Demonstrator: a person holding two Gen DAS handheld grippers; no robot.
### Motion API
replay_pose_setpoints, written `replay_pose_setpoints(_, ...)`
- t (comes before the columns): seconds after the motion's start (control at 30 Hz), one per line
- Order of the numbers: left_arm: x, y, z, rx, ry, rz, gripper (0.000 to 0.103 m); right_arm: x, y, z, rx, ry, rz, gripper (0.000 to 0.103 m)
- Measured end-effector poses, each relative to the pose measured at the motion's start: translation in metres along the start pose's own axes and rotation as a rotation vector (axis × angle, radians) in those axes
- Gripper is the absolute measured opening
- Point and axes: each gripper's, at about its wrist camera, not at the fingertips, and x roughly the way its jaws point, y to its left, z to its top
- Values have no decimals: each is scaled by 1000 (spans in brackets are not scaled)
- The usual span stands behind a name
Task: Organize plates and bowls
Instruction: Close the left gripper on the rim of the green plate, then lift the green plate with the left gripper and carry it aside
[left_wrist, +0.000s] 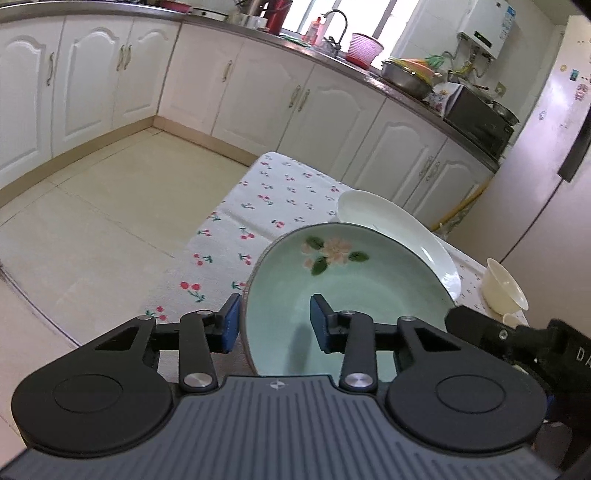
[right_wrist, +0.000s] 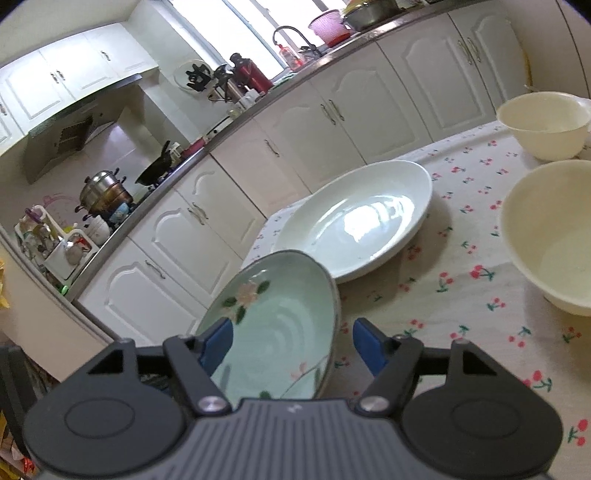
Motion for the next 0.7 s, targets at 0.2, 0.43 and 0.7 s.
replay_pose_setpoints(0.2,-2,2,1,-4,7,4,43,-2,9,-1,-44,-9,-5,79)
replay_pose_setpoints(0.43,1,0,1,-19,30,16,43,-2,12,0,-34,6,-25,80)
replay_pose_setpoints(0.7,-13,0,-7,-11,25,23,43,-10,12,-8,-26,15,-41,82)
